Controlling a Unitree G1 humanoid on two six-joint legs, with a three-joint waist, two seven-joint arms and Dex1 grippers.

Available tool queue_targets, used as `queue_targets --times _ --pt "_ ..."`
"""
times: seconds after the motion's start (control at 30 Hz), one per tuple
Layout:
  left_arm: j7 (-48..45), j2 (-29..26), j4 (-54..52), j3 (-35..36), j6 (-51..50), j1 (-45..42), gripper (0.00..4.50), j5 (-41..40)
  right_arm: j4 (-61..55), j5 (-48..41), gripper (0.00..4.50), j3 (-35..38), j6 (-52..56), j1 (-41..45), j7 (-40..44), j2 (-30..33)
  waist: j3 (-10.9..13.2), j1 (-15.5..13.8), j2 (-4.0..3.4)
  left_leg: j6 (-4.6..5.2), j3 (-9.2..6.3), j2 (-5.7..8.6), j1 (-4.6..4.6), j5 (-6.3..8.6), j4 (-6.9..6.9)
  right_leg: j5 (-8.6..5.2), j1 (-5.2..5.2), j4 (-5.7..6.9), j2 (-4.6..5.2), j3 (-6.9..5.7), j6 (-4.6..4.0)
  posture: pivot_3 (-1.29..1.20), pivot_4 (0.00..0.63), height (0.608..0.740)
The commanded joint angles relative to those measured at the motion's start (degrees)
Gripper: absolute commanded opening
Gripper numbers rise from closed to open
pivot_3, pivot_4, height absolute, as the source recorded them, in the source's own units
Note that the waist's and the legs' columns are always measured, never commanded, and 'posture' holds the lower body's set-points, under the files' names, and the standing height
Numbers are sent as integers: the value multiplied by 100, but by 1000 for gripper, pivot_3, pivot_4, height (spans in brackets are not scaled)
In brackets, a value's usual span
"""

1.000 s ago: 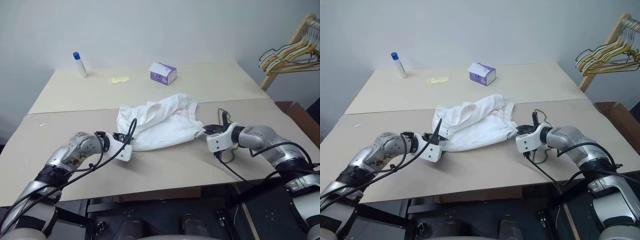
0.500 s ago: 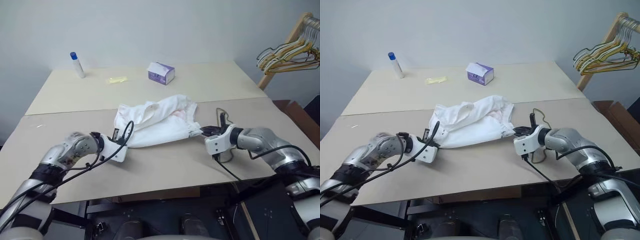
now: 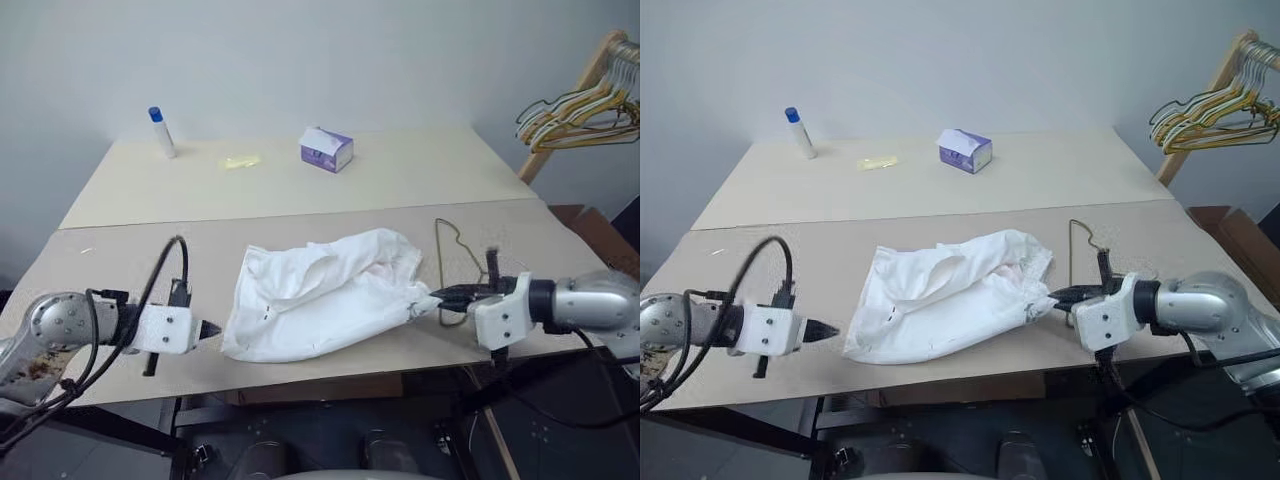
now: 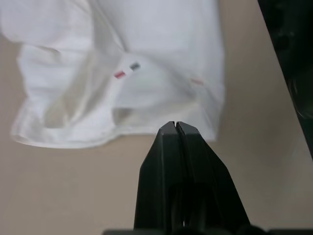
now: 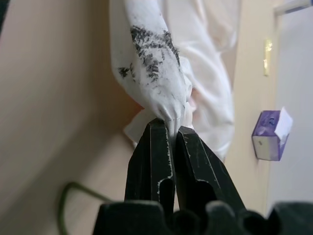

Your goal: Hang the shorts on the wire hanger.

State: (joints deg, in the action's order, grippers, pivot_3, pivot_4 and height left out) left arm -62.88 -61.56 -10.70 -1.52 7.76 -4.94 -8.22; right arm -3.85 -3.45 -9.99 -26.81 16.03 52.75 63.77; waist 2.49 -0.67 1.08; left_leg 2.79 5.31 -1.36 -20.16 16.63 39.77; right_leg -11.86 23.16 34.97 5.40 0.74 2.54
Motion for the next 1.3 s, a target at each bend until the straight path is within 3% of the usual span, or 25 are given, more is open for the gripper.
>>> queue_targets --times 0.03,0.13,0.23,0.37,0.43,0.6,0.9,1.0,1.07,1.13,1.3 --pt "570 621 480 -79 -477 -1114 25 192 408 -214 0 146 439 860 141 -462 -5 -11 5 -2 -1 0 2 -2 3 2 -3 2 -4 -1 -1 83 0 740" --pt "1038 1389 1601 -282 -626 -2676 25 552 1363 157 0 19 852 2011 -54 -1210 -10 -16 13 -11 3 25 -2 -8 5 53 -7 4 -12 -1 -6 85 0 740" --pt "650 1685 2211 -463 -287 -3500 25 547 2062 498 0 -49 728 2569 -51 -1517 -12 -12 14 -17 18 38 -20 -12 3 60 1 -4 -10 -7 -6 89 0 740" --pt "-310 1560 2279 -547 232 -3477 25 214 1949 433 0 -2 629 2449 209 -1547 -18 4 5 -48 19 36 -52 1 -8 37 22 -7 -11 -10 9 89 0 740" --pt "-911 1394 2073 -544 330 -3222 25 -99 1880 493 0 21 596 2321 210 -1534 -21 27 6 -58 20 36 -117 8 2 32 92 -5 -11 -5 11 89 0 740" --pt "-1810 1005 957 -586 210 -2362 1484 -669 1691 598 0 116 597 2039 165 -1483 -19 68 4 -61 19 42 -186 8 11 30 144 -16 -4 -11 16 67 0 740" --pt "-1023 1176 -1050 -1124 -1247 -1061 4394 -277 1257 750 0 193 706 1594 109 -1433 -17 3 4 -7 17 37 -119 37 47 38 95 8 -4 -1 11 58 3 740" --pt "-657 1272 -1534 -1206 -2300 -924 4451 -390 1110 736 0 226 792 1486 111 -1419 -16 8 4 -8 10 33 -98 21 46 42 83 21 -12 6 4 55 14 740" --pt "-361 1237 -1649 -1370 -2694 -918 4451 51 1022 716 0 235 850 1420 124 -1418 -15 24 3 -9 -5 32 -92 18 44 42 84 25 -14 12 4 55 14 740" --pt "-123 1073 -1446 -1633 -2502 -886 4451 813 951 725 0 240 894 1375 123 -1420 -13 40 5 -8 -14 34 -91 18 37 42 85 22 -15 18 4 56 27 740" --pt "-294 698 -1205 -1849 -1667 -622 4451 1275 833 715 0 243 990 1342 153 -1432 -5 46 1 -7 -9 36 -98 19 20 41 97 9 -13 21 2 52 38 740"
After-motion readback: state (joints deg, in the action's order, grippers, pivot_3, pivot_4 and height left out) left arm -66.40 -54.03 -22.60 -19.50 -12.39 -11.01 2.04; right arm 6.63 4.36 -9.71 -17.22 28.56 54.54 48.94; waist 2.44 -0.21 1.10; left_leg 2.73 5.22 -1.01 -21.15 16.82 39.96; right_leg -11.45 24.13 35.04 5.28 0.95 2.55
